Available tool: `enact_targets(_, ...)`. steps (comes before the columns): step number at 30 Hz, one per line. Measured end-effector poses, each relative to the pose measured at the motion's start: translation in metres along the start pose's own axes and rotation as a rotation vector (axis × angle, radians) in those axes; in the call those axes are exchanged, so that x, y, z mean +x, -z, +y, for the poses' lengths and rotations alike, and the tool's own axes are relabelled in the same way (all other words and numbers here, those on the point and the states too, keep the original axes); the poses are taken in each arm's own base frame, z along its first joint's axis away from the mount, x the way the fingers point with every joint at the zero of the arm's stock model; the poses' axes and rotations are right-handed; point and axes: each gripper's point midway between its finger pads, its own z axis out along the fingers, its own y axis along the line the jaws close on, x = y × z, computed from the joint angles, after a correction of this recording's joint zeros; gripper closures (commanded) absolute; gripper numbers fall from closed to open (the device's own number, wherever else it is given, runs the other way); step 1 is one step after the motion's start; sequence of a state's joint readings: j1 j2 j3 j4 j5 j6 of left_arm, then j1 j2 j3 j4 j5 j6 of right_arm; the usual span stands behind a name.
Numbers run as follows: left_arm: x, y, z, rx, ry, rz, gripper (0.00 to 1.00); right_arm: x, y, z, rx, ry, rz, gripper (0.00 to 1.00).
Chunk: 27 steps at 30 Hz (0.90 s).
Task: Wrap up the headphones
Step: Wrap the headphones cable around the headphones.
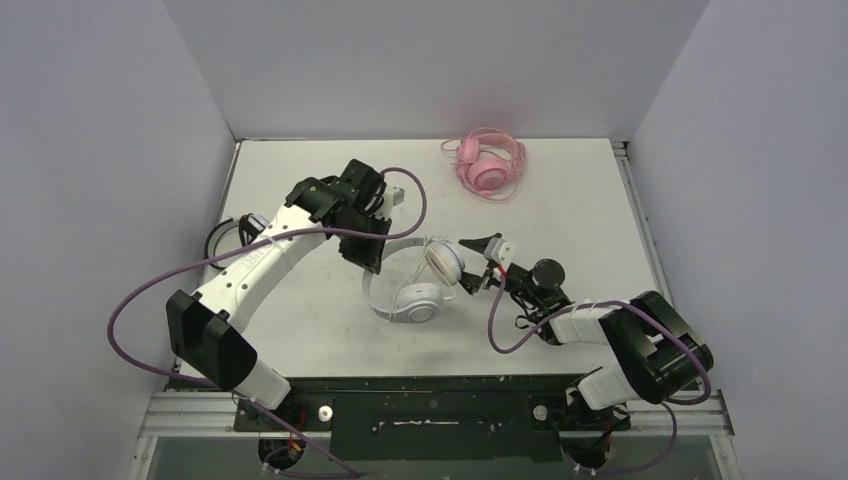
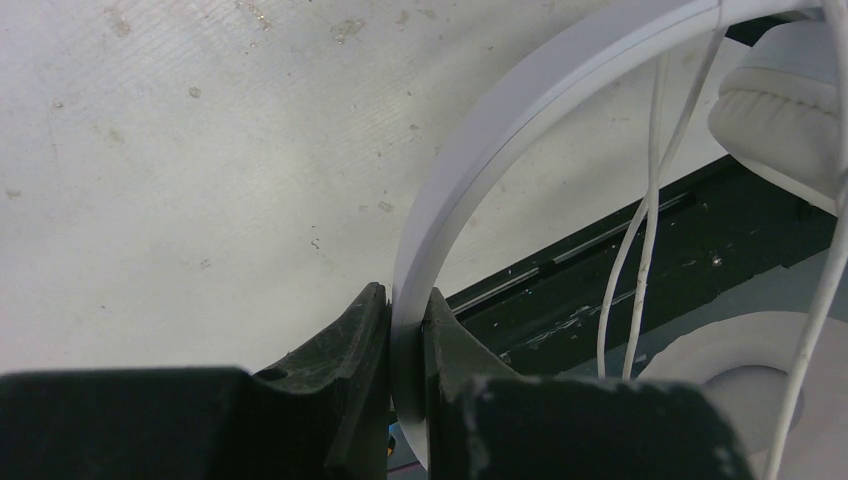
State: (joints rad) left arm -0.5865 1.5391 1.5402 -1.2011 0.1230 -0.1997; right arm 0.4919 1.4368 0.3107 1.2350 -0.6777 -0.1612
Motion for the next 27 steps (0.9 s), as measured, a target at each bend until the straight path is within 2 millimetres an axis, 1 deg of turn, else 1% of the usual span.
enact_targets(1, 0.000, 0.000, -0.001, 0.004, -0.001, 0.001, 1.00, 0.000, 0.000, 0.000, -0.004, 0.006, -0.004, 0.45)
enact_targets(4, 0.001, 0.000, -0.003, 0.012, -0.002, 0.002, 1.00, -0.003, -0.002, 0.002, -0.022, 0.019, -0.022, 0.50)
enact_targets(7, 0.001, 0.001, -0.004, 0.016, -0.004, 0.002, 1.00, -0.007, -0.005, 0.005, -0.045, 0.029, -0.044, 0.70)
enact_targets(9, 0.001, 0.001, -0.004, 0.018, -0.004, 0.000, 1.00, -0.010, -0.006, 0.006, -0.056, 0.031, -0.063, 0.76)
enact_targets(13, 0.001, 0.003, -0.004, 0.020, -0.005, -0.006, 1.00, -0.015, -0.007, 0.009, -0.077, 0.028, -0.082, 0.97)
enact_targets(14, 0.001, 0.003, -0.005, 0.020, -0.005, -0.007, 1.00, -0.016, -0.007, 0.010, -0.081, 0.028, -0.085, 1.00)
enact_targets(19, 0.001, 0.005, -0.005, 0.021, -0.005, -0.013, 1.00, -0.019, -0.007, 0.012, -0.090, -0.002, -0.094, 1.00)
enact_targets(22, 0.001, 0.006, -0.006, 0.030, -0.005, -0.014, 1.00, -0.021, -0.007, 0.009, -0.077, -0.051, -0.116, 1.00)
enact_targets(24, 0.001, 0.007, -0.009, 0.043, -0.005, -0.014, 1.00, -0.016, -0.006, 0.006, -0.065, -0.106, -0.112, 1.00)
enact_targets(27, 0.001, 0.009, -0.012, 0.059, -0.007, -0.019, 1.00, -0.003, -0.005, 0.006, -0.057, -0.208, -0.082, 1.00)
